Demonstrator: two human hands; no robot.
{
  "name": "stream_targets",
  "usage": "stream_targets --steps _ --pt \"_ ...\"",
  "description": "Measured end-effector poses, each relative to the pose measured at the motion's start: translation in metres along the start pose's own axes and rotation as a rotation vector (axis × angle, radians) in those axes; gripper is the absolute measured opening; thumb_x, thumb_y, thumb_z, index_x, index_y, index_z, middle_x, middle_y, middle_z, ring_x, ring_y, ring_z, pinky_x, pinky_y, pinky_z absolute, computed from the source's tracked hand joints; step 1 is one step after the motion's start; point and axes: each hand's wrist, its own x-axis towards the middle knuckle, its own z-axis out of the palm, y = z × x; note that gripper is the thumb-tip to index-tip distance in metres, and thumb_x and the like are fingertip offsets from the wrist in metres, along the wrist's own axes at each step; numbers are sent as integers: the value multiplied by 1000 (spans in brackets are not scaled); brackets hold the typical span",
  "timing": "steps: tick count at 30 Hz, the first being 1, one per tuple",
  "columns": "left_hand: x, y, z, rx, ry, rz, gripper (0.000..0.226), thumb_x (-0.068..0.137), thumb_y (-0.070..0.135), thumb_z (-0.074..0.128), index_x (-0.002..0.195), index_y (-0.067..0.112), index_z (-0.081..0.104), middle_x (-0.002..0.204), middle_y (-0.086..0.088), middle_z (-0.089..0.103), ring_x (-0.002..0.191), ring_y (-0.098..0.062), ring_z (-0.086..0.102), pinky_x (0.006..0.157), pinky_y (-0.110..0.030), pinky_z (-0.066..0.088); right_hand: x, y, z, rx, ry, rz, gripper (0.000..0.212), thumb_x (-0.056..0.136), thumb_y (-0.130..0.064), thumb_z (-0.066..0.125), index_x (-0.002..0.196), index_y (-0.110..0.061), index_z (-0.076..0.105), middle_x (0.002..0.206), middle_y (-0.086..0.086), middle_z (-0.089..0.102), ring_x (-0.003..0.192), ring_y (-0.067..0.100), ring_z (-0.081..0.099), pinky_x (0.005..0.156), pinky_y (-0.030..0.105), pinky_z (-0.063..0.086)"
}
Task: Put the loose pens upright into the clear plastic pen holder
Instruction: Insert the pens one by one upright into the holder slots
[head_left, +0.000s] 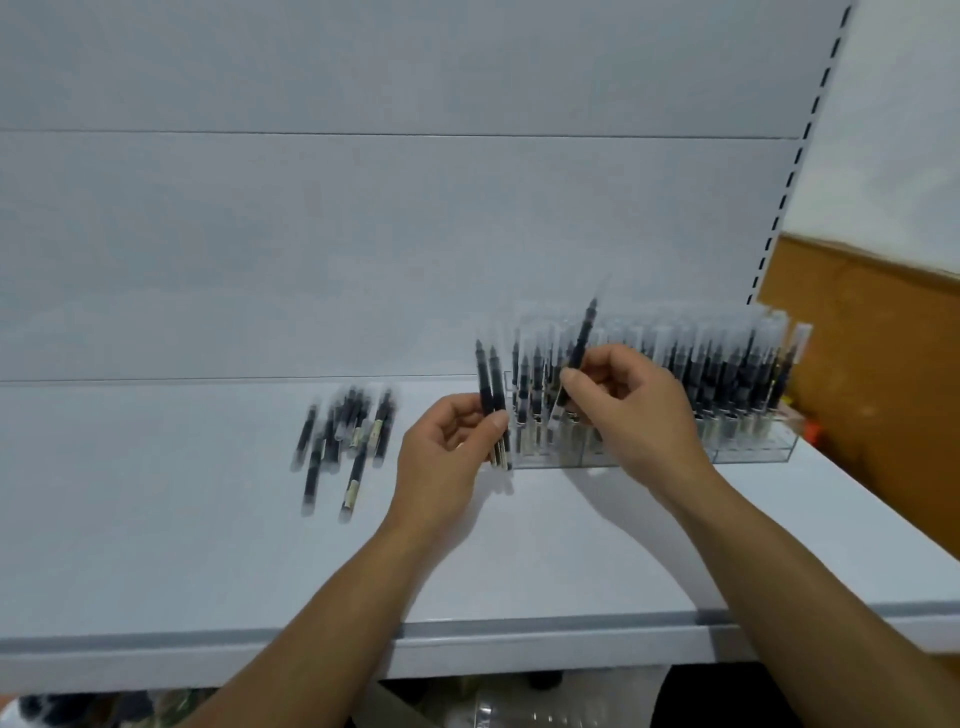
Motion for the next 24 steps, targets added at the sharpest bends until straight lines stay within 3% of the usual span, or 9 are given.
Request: stream_targets --steps 4,8,11,14,24 --pt "1 -6 -3 -15 -40 -1 18 76 19 75 93 17 72 82 0 73 78 -11 68 70 -16 52 10 6 2 -135 19 -42 11 89 -28 69 97 -27 62 80 -9 64 75 11 65 75 32 58" --pt "1 -9 -1 -13 -78 -7 14 81 8 74 85 22 74 78 3 72 75 -9 67 68 -15 51 16 13 6 -303 -5 -91 11 88 -32 69 93 -32 59 78 -18 63 70 -1 58 67 20 48" --pt "1 -10 -2 -7 -80 -3 13 83 6 72 93 14 71 79 1 72 74 -8 67 68 -14 51 19 16 7 -433 -98 -77 12 87 -35 69 90 -33 58 76 -20 61 72 -4 57 64 19 44" --pt "1 -11 -3 41 -95 -2 18 83 9 73 101 8 70 92 -13 71 79 -11 67 72 -16 52 21 16 10 -536 -153 -67 9 88 -39 67 85 -34 59 73 -19 61 72 -3 57 62 21 43" --pt "1 -12 -3 67 -120 -16 17 83 11 74 100 12 71 99 -19 70 85 -19 66 80 -22 55 18 9 12 -668 -199 -79 23 89 -46 64 71 -32 65 60 -14 61 61 1 56 56 23 37"
